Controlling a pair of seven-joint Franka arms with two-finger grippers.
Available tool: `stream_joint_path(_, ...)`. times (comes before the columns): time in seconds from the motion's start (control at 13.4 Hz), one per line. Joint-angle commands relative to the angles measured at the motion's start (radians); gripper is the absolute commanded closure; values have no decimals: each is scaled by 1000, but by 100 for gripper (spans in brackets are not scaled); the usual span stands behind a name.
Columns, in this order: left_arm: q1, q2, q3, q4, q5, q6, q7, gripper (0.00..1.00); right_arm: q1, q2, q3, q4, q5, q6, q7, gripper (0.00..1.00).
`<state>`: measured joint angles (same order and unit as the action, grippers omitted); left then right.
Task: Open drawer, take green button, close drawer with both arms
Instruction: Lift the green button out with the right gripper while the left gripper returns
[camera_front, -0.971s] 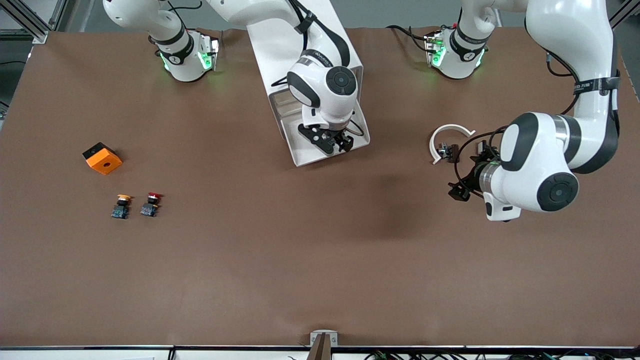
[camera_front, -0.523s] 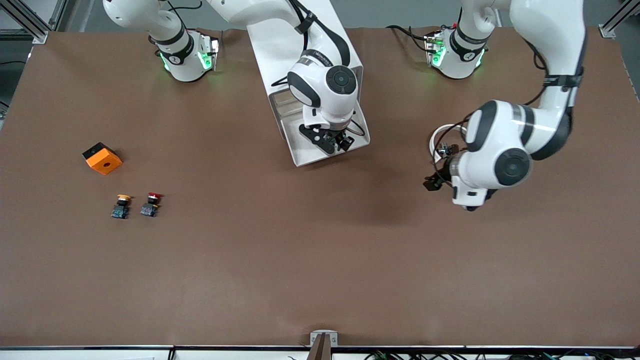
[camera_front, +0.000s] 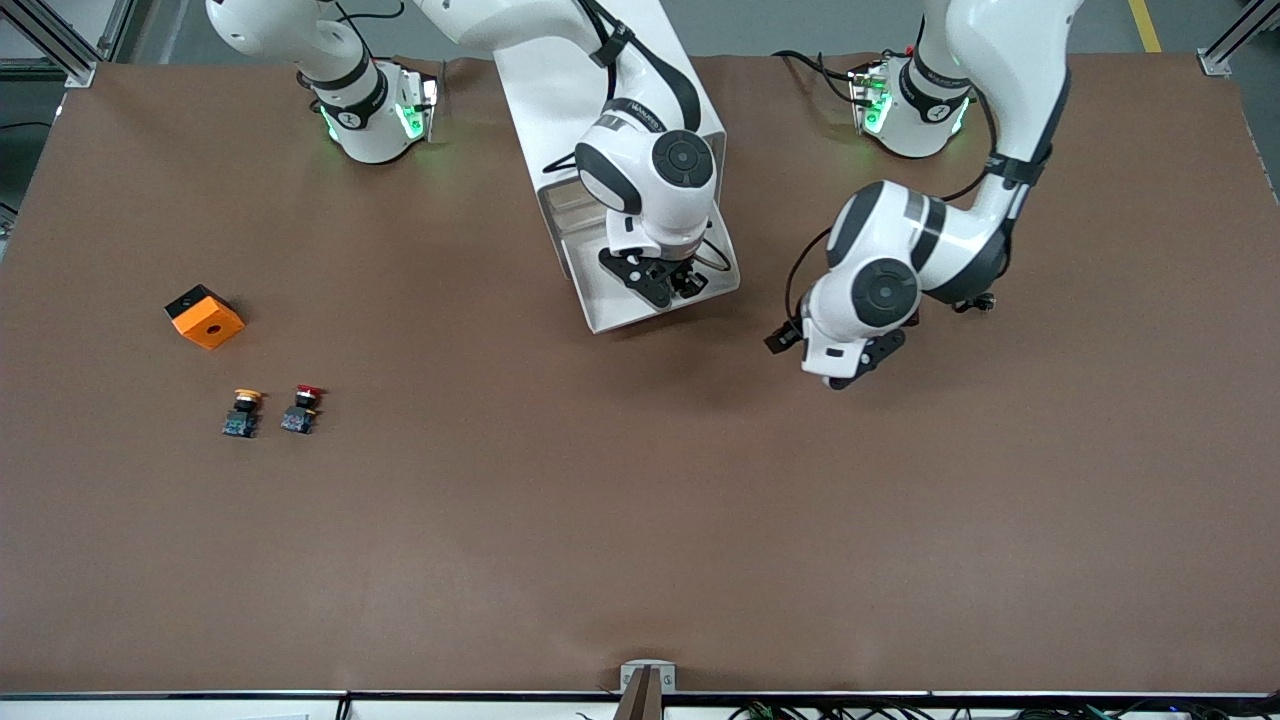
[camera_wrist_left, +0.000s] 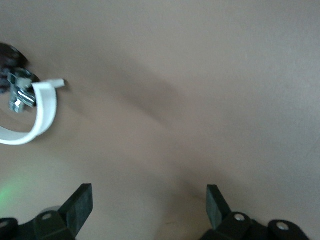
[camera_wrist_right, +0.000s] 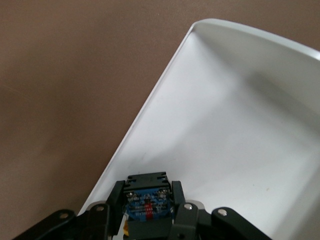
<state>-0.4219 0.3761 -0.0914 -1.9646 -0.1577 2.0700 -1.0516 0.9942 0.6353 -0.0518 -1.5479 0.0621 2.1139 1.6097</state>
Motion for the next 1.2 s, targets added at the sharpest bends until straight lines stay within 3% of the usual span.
stream_joint_path(0.0, -33, 44, -2, -3, 24, 77, -56, 0, 14, 12, -8, 11, -1, 9, -7, 100)
stream_joint_path(0.22, -81, 87, -2, -3, 24, 168, -151, 0, -15, 7, -10, 32, 4, -3, -40, 100)
stream_joint_path(0.45, -124, 87, -1, -8, 24, 170, -153, 0, -92, -23, -7, 89, 48, -87, -144, 100)
stream_joint_path(0.9, -159, 93, -17, -16, 18, 174, -162, 0, -322, -144, -11, 126, 79, -329, -599, 100)
stream_joint_path(1.12, -219, 96, -21, -17, 17, 182, -162, 0, -481, -180, -16, 91, 74, -358, -882, 100)
